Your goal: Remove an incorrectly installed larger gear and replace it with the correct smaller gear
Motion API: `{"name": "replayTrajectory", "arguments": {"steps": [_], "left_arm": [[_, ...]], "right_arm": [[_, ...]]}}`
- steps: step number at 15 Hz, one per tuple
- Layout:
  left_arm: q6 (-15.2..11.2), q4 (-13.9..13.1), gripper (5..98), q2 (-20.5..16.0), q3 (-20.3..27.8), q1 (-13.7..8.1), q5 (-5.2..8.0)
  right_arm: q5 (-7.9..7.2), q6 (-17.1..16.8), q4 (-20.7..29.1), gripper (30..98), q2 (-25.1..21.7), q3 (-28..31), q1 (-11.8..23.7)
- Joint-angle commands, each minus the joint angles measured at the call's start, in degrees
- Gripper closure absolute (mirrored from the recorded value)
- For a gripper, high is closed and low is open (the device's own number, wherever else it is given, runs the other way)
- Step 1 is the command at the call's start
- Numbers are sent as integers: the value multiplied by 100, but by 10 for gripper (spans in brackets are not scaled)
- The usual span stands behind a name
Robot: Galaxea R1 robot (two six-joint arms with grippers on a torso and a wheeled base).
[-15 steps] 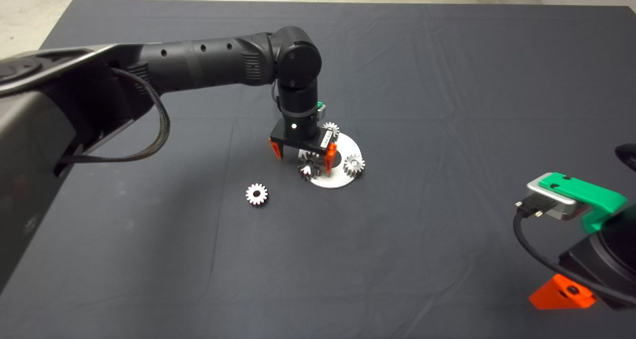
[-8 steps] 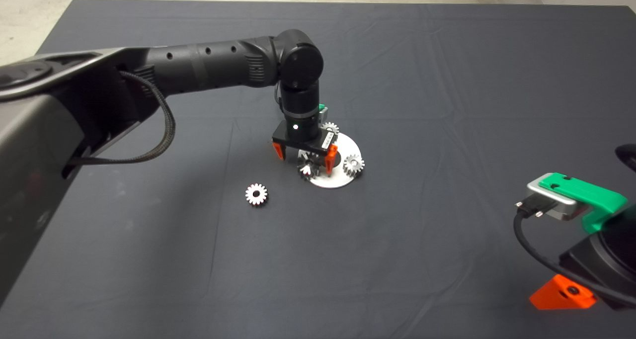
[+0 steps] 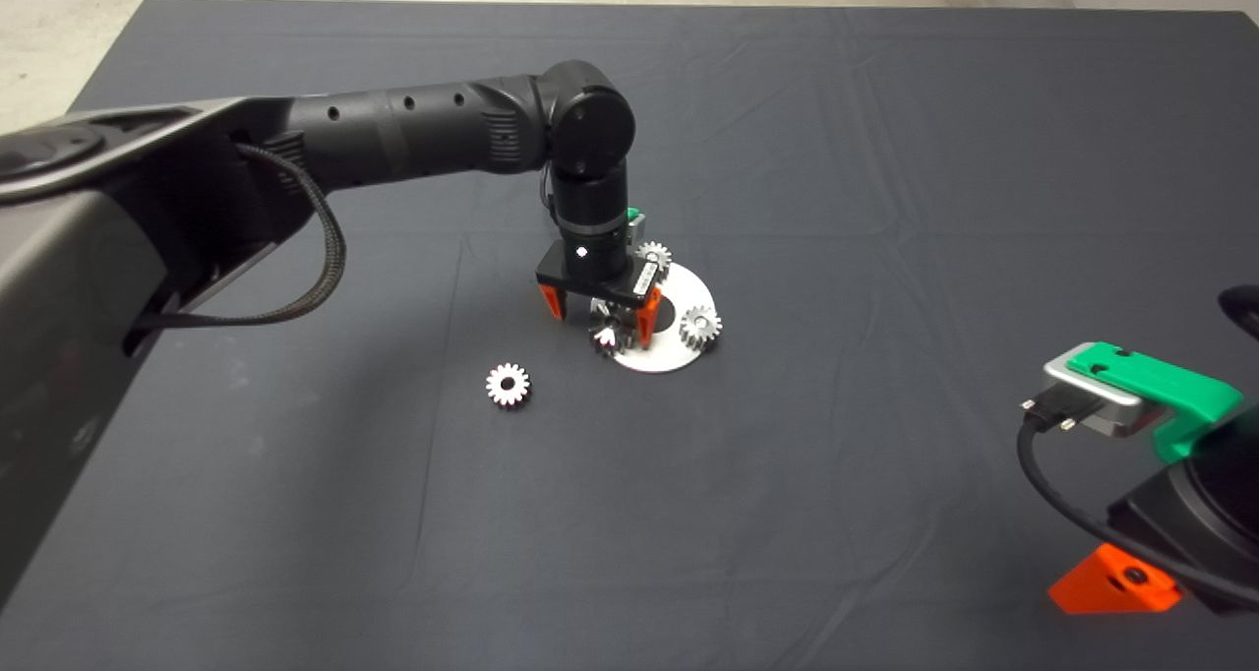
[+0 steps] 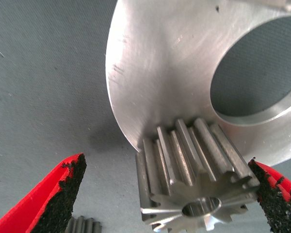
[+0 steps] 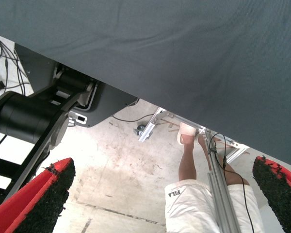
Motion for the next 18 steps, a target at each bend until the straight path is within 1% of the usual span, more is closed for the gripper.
{"name": "replayTrajectory", "arguments": {"steps": [1,2,4,6,7,9,10,13,15,18], "left_arm": [[28,-116,190,7,66,-84,15],[28,-125,191,16,74,-84,7],[28,-125,239,16,66,-84,7],[20,-125,248,16,74,-84,7],[20,-125,283,16,74,-84,7],[-7,-125,296,16,148,-84,7],[-7,-125,332,16,162,-84,7],[-7,-125,336,16,162,-84,7],[-8,-125,386,16,162,-84,-2],[-33,-125,386,16,180,-84,-2]], "right_arm": [[-629,-9,-154,317,31,24,87],[-629,-9,-155,317,40,24,87],[-602,-9,-155,317,40,24,87],[-593,-9,-155,317,40,24,87],[-593,-9,-155,317,40,24,87],[-593,-9,-155,317,40,24,87],[-593,-9,-155,317,40,24,87],[-593,-9,-155,317,40,16,87],[-593,-9,-155,317,40,16,87],[-593,-9,-155,317,40,19,87]]}}
